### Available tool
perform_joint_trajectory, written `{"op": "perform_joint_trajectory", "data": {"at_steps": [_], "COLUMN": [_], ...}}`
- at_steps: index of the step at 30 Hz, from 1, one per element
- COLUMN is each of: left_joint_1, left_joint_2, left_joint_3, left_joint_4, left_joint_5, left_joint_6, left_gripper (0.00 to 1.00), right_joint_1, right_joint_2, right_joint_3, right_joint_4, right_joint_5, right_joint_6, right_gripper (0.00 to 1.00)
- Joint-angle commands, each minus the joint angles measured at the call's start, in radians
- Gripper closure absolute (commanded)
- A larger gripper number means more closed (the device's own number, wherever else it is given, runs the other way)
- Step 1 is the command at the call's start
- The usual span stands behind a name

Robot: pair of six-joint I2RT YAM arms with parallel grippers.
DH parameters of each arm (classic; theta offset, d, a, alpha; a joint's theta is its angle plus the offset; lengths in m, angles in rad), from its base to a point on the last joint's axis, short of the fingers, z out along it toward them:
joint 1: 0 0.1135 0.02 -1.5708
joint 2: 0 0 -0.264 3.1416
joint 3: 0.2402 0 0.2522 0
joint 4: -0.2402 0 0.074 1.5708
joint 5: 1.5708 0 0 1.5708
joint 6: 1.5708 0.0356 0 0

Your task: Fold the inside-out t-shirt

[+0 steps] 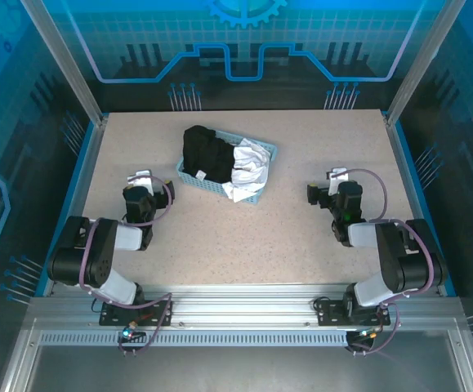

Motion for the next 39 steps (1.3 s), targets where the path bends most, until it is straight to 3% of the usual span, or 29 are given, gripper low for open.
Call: {"op": "perform_joint_trajectory", "data": {"at_steps": [1, 25, 28, 31, 35, 39], "left_joint_1": [-0.007, -0.007, -0.007, 0.002, -0.001, 0.010], "left_joint_2": [0.002, 0.002, -0.012, -0.070, -0.310, -0.424], "left_joint_3": [0.016, 0.017, 0.005, -0.029, 0.100, 0.178], "left_joint_4": [0.028, 0.026, 0.042, 0.056, -0.407, -0.600], "left_joint_5": [0.019, 0.021, -0.032, -0.002, -0.116, 0.057], "left_joint_6": [0.020, 0.018, 0.002, 0.001, -0.095, -0.219], "left_gripper": [0.01, 0.01, 0.01, 0.01, 0.01, 0.01], "right_joint_1": [-0.008, -0.008, -0.001, -0.016, -0.052, -0.022], "right_joint_2": [-0.002, -0.005, -0.112, -0.252, -0.434, -0.504], "right_joint_3": [0.022, 0.025, 0.077, 0.084, 0.117, 0.183], "right_joint_4": [0.012, 0.012, -0.187, -0.298, -0.477, -0.632], "right_joint_5": [-0.005, 0.002, 0.082, 0.120, 0.084, -0.050], "right_joint_6": [-0.010, -0.010, 0.021, 0.091, 0.232, 0.298], "right_gripper": [0.00, 0.00, 0.00, 0.00, 0.00, 0.03]}}
